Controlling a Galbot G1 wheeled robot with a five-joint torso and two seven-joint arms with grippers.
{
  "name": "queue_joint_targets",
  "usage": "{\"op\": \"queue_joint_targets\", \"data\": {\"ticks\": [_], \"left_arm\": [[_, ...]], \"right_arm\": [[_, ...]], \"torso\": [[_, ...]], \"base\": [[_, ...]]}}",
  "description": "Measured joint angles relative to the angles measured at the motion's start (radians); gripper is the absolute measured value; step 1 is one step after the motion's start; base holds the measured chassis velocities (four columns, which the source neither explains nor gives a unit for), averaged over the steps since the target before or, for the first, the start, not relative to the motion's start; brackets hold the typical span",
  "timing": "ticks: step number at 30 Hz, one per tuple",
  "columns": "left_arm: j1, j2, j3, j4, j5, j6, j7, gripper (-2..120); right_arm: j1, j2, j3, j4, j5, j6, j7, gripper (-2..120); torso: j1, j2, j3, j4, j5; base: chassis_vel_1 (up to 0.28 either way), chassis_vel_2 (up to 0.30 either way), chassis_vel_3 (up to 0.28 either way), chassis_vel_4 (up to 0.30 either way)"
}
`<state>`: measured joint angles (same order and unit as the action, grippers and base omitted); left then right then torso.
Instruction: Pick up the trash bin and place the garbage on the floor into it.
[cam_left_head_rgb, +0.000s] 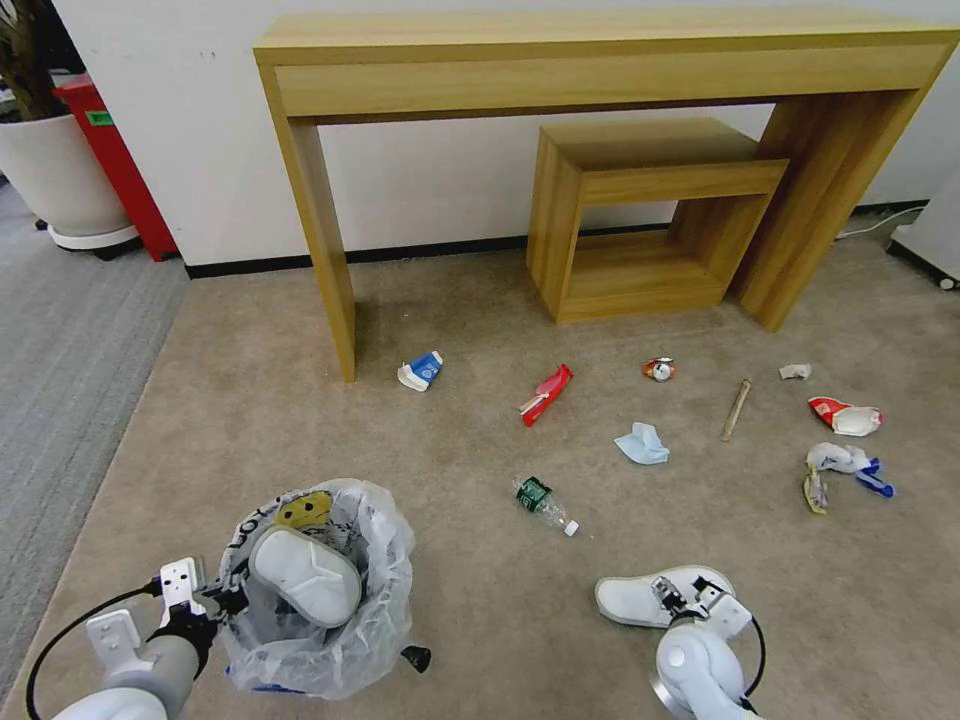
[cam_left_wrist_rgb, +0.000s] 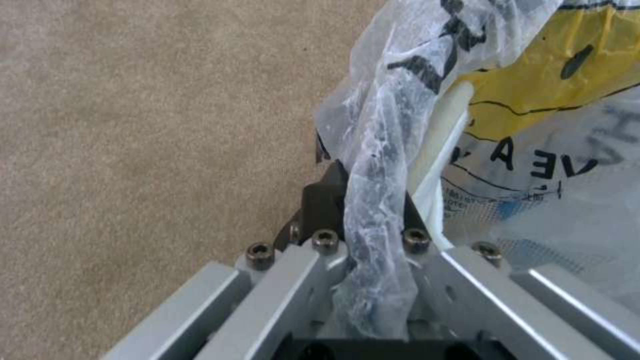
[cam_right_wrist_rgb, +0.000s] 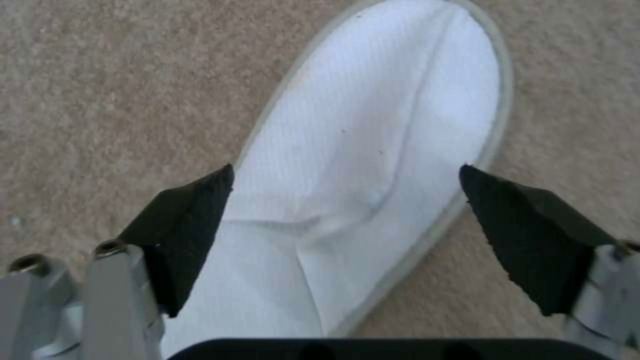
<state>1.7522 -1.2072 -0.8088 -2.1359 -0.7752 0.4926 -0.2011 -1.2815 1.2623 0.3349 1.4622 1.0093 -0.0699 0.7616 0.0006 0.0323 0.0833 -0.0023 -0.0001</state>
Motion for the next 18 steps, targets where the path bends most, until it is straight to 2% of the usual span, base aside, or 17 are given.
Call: {"op": "queue_joint_targets", "data": {"ticks": [4, 7, 9, 12, 13, 16, 17, 18], "left_arm": [[-0.002, 0.001, 0.0, 0.001, -0.001, 0.0, 0.001, 1], [-0.001, -0.003, 0.006, 0.0, -0.001, -0.001, 0.005, 1], [-0.001, -0.004, 0.007, -0.001, -0.001, -0.002, 0.006, 1], [0.005, -0.007, 0.01, -0.007, 0.0, -0.007, 0.011, 1], [0.005, -0.007, 0.01, -0.007, 0.0, -0.007, 0.011, 1], [0.008, -0.007, 0.01, -0.011, 0.001, -0.011, 0.013, 1], [0.008, -0.007, 0.01, -0.011, 0.001, -0.011, 0.013, 1], [0.008, -0.007, 0.01, -0.011, 0.0, -0.013, 0.013, 1]], "right_arm": [[0.02, 0.005, -0.008, -0.037, -0.013, 0.013, -0.02, 82], [0.047, 0.017, -0.019, -0.078, -0.029, 0.028, -0.034, 71], [0.053, 0.021, -0.023, -0.086, -0.035, 0.032, -0.038, 69], [0.066, 0.033, -0.034, -0.107, -0.049, 0.042, -0.045, 53], [0.066, 0.033, -0.034, -0.107, -0.049, 0.042, -0.045, 53], [0.067, 0.037, -0.038, -0.112, -0.061, 0.048, -0.05, 39], [0.067, 0.037, -0.038, -0.112, -0.061, 0.048, -0.05, 39], [0.067, 0.037, -0.038, -0.112, -0.064, 0.05, -0.05, 34]], "torso": [[0.0, 0.0, 0.0, -0.0001, 0.0], [0.0, 0.0, 0.0, 0.0, 0.0], [0.0, 0.0, 0.0, 0.0, 0.0001], [0.0, 0.0, 0.0, 0.0, 0.0], [0.0, 0.0, 0.0, 0.0, 0.0], [0.0, 0.0, 0.0, -0.0001, 0.0001], [0.0, 0.0, 0.0, -0.0001, 0.0001], [0.0, 0.0, 0.0, 0.0, 0.0001]], "base": [[0.0, 0.0, 0.0, 0.0], [0.0, 0.0, 0.0, 0.0], [0.0, 0.0, 0.0, 0.0], [0.0, 0.0, 0.0, 0.0], [0.0, 0.0, 0.0, 0.0], [0.0, 0.0, 0.0, 0.0], [0.0, 0.0, 0.0, 0.0], [0.0, 0.0, 0.0, 0.0]]}}
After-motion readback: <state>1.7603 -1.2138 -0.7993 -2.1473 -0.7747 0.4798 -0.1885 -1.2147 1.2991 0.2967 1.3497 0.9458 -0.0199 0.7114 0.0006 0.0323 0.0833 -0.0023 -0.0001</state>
